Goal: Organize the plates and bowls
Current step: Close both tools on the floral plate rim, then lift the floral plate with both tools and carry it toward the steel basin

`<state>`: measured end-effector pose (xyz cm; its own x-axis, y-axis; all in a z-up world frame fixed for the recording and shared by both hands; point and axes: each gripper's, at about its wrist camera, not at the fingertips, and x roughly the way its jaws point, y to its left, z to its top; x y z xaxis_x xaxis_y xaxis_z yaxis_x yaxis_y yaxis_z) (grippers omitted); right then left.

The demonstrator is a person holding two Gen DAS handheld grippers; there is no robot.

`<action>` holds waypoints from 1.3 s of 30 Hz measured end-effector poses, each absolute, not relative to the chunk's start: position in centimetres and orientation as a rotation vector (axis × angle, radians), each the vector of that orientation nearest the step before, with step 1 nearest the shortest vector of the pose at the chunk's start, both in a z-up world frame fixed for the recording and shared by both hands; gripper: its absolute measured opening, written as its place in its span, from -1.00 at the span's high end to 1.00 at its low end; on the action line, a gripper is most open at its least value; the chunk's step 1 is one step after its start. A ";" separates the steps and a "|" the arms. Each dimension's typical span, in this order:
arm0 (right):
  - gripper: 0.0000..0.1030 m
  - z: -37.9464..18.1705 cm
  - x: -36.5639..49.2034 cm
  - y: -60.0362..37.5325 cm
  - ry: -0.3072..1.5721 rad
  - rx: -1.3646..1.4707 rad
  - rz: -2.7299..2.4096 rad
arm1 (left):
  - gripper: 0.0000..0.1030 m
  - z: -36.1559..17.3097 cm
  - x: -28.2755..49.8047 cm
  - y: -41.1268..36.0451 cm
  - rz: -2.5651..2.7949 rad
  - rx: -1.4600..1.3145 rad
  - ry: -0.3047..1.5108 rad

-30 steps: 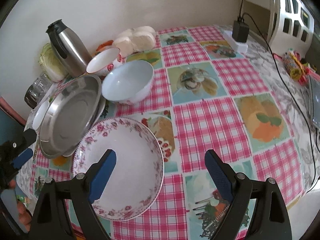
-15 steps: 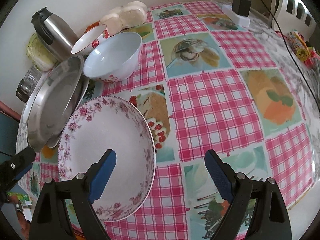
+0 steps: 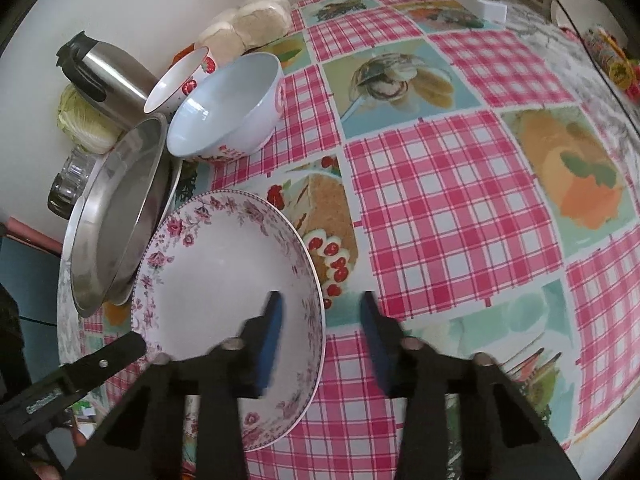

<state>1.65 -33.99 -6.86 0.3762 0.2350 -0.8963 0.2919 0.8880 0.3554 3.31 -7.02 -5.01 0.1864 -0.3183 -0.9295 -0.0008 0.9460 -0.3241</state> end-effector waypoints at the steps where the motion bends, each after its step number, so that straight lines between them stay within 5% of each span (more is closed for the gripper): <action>1: 0.57 -7.0 1.6 -34.0 1.203 0.511 -0.036 | -0.18 -5.3 3.4 -7.0 -0.225 -0.284 1.378; 7: 0.80 -7.4 1.6 -34.2 1.205 0.499 -0.019 | 0.36 -6.8 3.9 -6.8 -0.205 -0.332 1.423; 10: 0.80 -7.4 1.5 -34.2 1.209 0.497 -0.017 | 0.46 -7.3 4.0 -6.6 -0.192 -0.343 1.432; 20: 0.80 -7.8 1.6 -33.6 1.219 0.520 -0.004 | 0.66 -7.9 4.6 -7.4 -0.215 -0.367 1.429; 39: 0.80 -8.1 -0.2 -39.2 1.202 0.672 -0.080 | 0.66 -8.3 3.9 -11.2 -0.361 -0.300 1.464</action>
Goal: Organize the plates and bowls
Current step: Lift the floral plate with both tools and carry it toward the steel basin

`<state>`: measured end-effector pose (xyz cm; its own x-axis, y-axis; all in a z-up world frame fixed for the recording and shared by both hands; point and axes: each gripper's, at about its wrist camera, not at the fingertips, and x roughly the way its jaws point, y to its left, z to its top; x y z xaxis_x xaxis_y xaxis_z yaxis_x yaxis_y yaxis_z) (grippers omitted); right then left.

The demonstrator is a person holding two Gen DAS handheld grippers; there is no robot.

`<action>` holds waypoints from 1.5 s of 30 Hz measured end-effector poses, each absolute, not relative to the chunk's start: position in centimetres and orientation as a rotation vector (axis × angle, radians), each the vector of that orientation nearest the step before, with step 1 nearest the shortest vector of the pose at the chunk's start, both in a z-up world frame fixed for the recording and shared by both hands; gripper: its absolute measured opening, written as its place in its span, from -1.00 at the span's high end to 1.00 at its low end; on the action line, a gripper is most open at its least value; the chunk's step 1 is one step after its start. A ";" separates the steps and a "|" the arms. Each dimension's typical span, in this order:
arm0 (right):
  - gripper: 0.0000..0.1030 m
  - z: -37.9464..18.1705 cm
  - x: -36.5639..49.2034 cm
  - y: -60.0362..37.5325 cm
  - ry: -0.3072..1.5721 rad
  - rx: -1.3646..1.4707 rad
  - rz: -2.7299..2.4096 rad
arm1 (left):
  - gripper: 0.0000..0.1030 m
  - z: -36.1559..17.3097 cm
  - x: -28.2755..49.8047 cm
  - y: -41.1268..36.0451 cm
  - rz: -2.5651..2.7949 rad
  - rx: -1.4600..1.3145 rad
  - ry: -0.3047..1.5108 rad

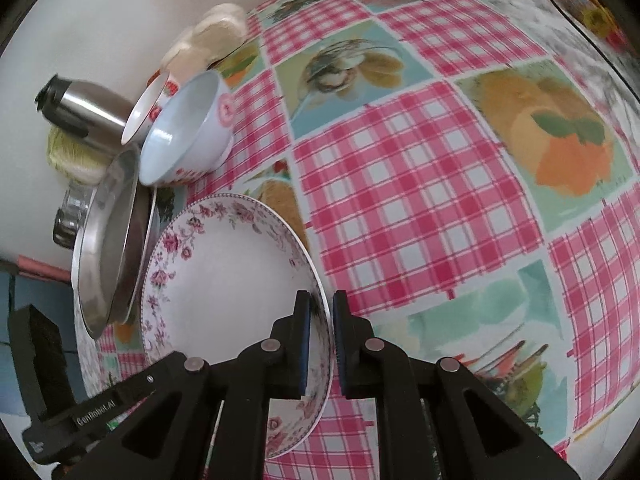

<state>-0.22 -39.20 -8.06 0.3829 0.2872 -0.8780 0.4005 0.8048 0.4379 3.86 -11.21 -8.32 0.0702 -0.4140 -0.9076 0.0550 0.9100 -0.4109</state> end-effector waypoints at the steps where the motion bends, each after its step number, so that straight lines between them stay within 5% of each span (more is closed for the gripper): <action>1: 0.80 -8.1 -0.4 -39.5 1.199 0.690 -0.081 | 0.66 -8.4 3.8 -11.5 -0.370 -0.299 1.467; 45: 0.79 -4.1 -1.8 -40.6 1.094 0.665 -0.098 | 0.71 -5.9 4.3 -13.2 -0.473 -0.298 1.363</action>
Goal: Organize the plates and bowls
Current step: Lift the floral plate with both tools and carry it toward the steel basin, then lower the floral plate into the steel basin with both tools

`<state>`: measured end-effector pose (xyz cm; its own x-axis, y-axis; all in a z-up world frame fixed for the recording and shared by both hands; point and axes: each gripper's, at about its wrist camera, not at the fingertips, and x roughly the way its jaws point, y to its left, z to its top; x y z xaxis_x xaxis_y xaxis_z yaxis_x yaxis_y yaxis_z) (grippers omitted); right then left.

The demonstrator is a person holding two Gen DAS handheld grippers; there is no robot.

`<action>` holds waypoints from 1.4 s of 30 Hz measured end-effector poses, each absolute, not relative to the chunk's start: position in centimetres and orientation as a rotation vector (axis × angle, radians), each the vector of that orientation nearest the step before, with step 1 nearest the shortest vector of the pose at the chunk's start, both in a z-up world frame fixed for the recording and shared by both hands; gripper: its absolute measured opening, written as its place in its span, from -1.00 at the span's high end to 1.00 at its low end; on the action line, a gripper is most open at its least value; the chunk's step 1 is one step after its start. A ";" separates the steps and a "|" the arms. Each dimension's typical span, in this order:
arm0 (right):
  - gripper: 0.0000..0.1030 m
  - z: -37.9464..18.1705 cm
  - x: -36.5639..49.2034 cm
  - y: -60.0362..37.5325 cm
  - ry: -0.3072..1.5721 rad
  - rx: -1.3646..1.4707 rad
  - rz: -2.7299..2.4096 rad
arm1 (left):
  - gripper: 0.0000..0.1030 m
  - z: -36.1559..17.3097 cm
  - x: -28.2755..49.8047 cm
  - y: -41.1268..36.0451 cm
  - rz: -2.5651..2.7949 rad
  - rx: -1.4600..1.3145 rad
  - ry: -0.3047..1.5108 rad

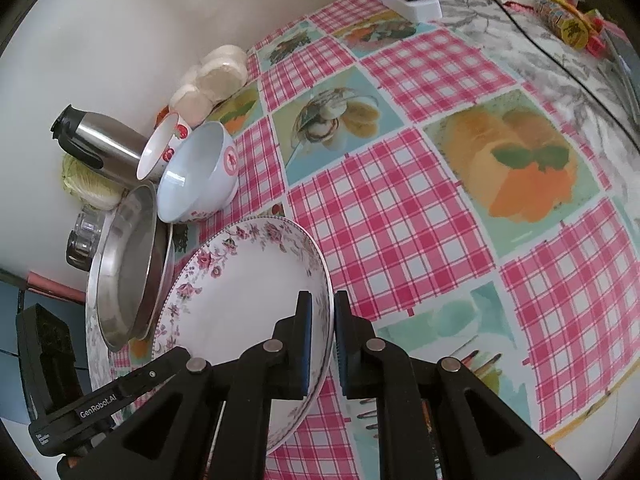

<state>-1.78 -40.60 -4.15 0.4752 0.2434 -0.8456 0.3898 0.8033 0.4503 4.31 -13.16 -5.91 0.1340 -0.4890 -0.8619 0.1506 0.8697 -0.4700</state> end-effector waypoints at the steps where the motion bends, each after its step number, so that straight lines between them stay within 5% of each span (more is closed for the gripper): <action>1: 0.79 -4.0 -1.9 -40.6 1.088 0.663 -0.098 | 0.71 -5.8 4.2 -13.2 -0.477 -0.298 1.358; 42: 0.78 5.5 2.1 -35.7 0.878 0.554 -0.066 | 0.68 2.1 9.5 -9.2 -0.495 -0.380 1.088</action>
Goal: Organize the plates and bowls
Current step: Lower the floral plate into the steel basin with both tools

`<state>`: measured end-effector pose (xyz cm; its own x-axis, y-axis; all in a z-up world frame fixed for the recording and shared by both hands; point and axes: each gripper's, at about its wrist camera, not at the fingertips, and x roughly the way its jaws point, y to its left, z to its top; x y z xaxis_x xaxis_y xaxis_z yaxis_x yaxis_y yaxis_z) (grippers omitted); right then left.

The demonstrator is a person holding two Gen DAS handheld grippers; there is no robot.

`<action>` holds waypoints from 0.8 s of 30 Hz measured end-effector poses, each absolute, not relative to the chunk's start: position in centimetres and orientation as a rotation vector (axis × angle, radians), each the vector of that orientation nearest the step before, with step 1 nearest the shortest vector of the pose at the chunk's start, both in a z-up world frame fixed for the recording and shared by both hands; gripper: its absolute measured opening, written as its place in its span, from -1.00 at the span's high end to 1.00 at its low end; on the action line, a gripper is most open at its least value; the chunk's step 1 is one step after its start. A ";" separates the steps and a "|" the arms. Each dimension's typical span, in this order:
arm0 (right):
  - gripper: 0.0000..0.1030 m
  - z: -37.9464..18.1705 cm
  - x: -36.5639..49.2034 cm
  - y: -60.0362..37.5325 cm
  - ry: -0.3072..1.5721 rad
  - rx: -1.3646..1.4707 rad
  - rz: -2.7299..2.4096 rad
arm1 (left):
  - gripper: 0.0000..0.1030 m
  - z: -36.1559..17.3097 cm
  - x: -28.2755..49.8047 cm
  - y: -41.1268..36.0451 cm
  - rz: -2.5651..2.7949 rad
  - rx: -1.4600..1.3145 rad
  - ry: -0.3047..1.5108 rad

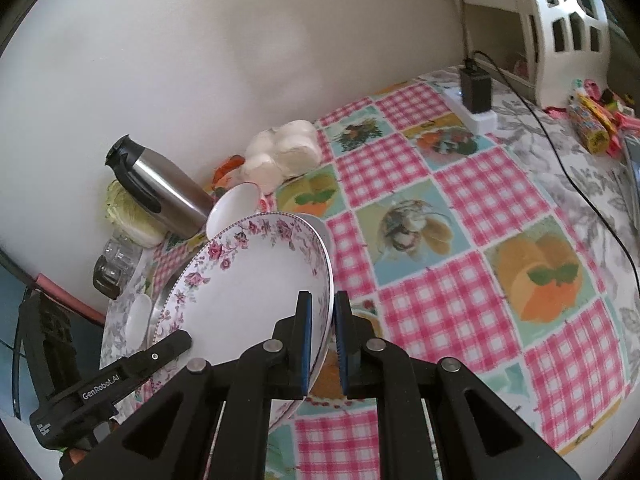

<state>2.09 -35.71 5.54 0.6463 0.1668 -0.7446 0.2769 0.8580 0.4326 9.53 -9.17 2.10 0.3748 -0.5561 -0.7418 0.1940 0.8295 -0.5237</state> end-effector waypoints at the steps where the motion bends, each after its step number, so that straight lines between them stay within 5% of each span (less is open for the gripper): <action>1: 0.78 5.7 2.4 -35.4 0.875 0.548 -0.062 | 0.68 2.1 9.7 -8.8 -0.489 -0.387 1.084; 24: 0.78 3.4 10.3 -25.6 0.953 0.449 0.084 | 0.73 1.0 14.2 2.6 -0.325 -0.552 1.046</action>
